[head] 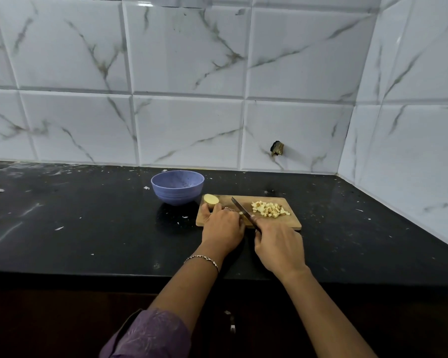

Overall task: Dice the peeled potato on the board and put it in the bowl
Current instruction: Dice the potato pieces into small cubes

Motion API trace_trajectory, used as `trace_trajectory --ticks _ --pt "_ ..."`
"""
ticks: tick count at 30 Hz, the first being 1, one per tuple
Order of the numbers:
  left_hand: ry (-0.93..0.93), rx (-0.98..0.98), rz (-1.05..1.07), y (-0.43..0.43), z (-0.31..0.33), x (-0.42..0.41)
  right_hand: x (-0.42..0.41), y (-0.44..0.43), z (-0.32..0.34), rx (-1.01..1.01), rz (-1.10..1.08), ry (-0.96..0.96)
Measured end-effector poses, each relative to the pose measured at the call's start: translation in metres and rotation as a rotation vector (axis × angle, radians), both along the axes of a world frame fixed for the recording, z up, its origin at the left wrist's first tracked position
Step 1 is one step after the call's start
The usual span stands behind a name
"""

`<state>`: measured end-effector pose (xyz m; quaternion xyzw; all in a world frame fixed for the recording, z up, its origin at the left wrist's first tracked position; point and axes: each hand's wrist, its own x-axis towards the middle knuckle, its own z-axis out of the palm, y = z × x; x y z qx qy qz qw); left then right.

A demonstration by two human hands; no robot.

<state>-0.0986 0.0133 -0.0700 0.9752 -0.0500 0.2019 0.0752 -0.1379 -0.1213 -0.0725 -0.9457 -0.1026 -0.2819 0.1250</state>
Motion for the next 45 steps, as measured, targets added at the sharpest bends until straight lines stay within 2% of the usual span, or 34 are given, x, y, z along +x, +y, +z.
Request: trace_trajectory --ticks 16,22,34,45 --pt "-0.024 0.039 -0.046 0.001 -0.012 0.016 0.002 0.002 0.000 -0.053 0.004 0.002" --pt "-0.003 0.027 -0.064 0.001 -0.013 0.017 0.010 0.005 0.004 -0.144 0.005 0.048" --pt "0.031 0.032 -0.042 0.000 -0.006 0.007 0.002 0.002 0.002 0.178 -0.091 0.027" --pt "0.040 -0.001 -0.033 -0.001 -0.001 0.001 -0.003 0.001 0.003 0.105 -0.043 0.024"
